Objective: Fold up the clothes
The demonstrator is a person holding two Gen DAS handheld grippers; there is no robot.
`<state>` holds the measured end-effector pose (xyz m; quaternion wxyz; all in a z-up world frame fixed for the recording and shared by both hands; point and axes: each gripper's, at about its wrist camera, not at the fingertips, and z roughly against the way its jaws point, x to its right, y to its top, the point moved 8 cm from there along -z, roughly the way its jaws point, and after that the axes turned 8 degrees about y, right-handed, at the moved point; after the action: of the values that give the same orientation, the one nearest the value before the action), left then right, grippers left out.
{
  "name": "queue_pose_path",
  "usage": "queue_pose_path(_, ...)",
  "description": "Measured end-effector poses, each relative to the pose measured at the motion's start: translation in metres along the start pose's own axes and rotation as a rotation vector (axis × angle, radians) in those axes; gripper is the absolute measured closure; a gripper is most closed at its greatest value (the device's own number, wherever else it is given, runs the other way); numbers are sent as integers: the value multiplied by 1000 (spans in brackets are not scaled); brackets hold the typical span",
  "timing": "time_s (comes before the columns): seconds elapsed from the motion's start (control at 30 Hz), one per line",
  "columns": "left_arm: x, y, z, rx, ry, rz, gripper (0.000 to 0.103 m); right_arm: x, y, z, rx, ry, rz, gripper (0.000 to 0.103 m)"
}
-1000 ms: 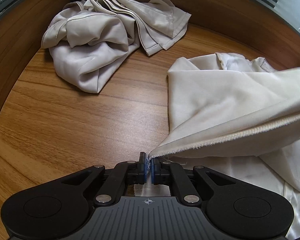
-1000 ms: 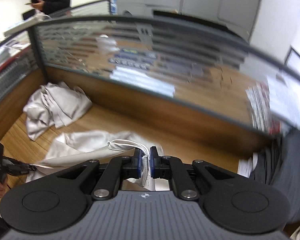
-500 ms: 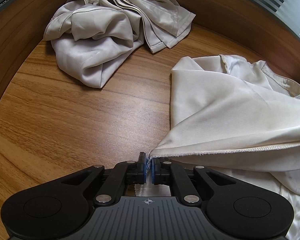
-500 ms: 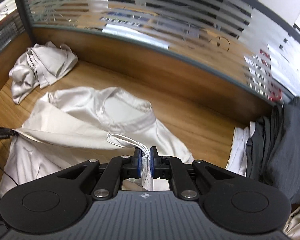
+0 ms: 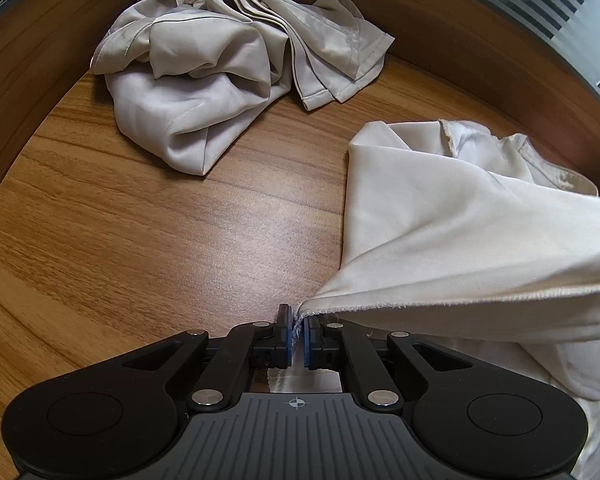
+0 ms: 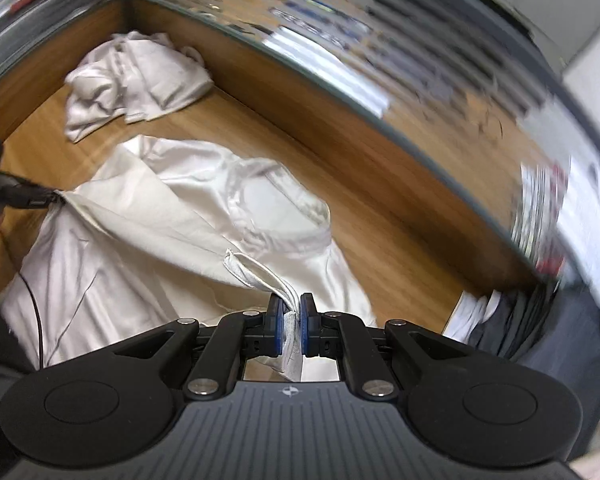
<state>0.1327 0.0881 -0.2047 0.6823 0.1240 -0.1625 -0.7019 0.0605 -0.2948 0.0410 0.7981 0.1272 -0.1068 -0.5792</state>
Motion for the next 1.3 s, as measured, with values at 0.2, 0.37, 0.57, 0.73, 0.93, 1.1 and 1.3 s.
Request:
queue_pose_path(0.2, -2, 0, 2, 3, -16, 39, 96, -22, 58, 35, 23, -21, 166, 94)
queue_pose_path(0.37, -4, -1, 8, 15, -37, 82, 96, -35, 103, 52, 48, -53, 272, 94)
queue_pose_path(0.57, -5, 0, 15, 27, -58, 117, 96, -53, 156, 69, 116, -84, 375, 94)
queue_pose_path(0.73, -6, -1, 15, 25, -64, 122, 96, -65, 183, 70, 145, -106, 439, 94)
queue_pose_path(0.93, -7, -4, 13, 19, -65, 110, 96, -43, 156, 48, 60, -102, 385, 94)
queue_pose_path(1.1, -2, -8, 12, 25, -54, 36, 95, -8, 93, 19, -49, -68, 239, 94)
queue_pose_path(1.3, 7, -13, 12, 20, -36, -69, 95, 30, 2, -32, -131, -26, 48, 94)
